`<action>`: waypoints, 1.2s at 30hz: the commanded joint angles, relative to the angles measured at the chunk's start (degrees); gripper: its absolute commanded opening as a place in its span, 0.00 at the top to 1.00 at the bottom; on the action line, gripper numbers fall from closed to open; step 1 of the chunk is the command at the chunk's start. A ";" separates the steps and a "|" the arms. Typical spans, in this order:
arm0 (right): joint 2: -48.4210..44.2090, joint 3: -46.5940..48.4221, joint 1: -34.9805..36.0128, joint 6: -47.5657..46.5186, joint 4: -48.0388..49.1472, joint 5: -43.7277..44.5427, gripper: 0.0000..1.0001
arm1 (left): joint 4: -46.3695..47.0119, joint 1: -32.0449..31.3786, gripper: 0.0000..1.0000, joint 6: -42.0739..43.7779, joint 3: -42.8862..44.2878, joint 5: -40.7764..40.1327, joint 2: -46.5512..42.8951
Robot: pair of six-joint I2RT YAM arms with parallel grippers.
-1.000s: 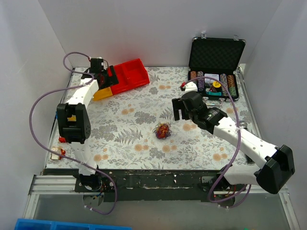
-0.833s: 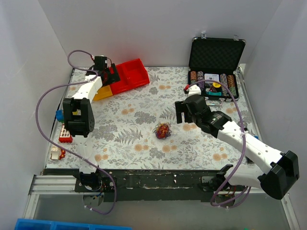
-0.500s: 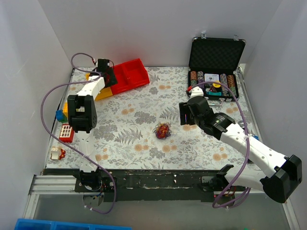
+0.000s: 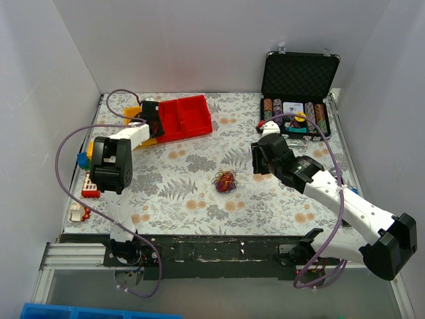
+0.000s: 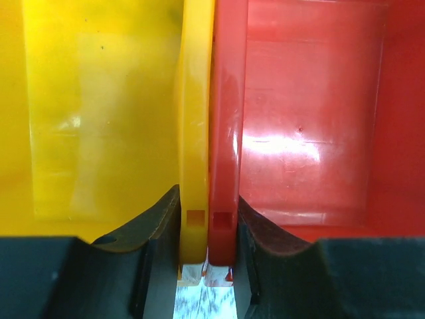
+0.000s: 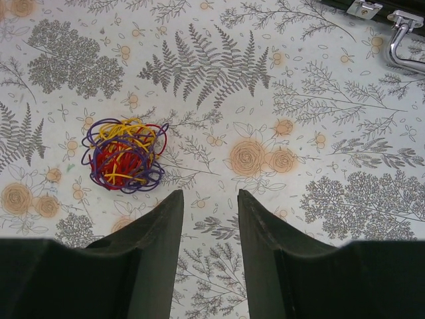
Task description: Untangle the cables
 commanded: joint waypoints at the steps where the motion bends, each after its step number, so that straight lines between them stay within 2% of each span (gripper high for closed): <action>1: 1.12 0.53 -0.03 0.47 2.01 -0.95 0.54 | 3.12 -1.92 0.72 3.19 -9.93 0.73 -10.40; 9: 5.42 0.88 -0.03 0.29 4.21 -0.69 0.54 | 1.90 -4.99 0.72 0.65 -27.52 4.41 -26.83; 15: 10.08 1.76 -0.03 0.99 5.61 -2.62 0.54 | -1.71 -8.85 0.71 -4.18 -34.91 8.73 -36.07; 18: 11.14 1.58 0.15 2.39 6.93 -5.86 0.46 | -0.23 -10.97 0.71 -5.68 -37.73 8.20 -38.97; 23: 12.63 0.53 0.85 3.72 11.50 -8.51 0.29 | 0.40 -12.29 0.72 -6.74 -36.25 3.72 -38.10; 30: 16.59 1.06 2.17 4.69 14.66 -9.30 0.23 | -1.45 -12.20 0.75 -10.61 -28.86 0.55 -31.95; 36: 20.63 -0.44 2.61 5.03 17.91 -8.68 0.20 | -1.27 -13.43 0.75 -12.10 -27.80 -0.06 -29.14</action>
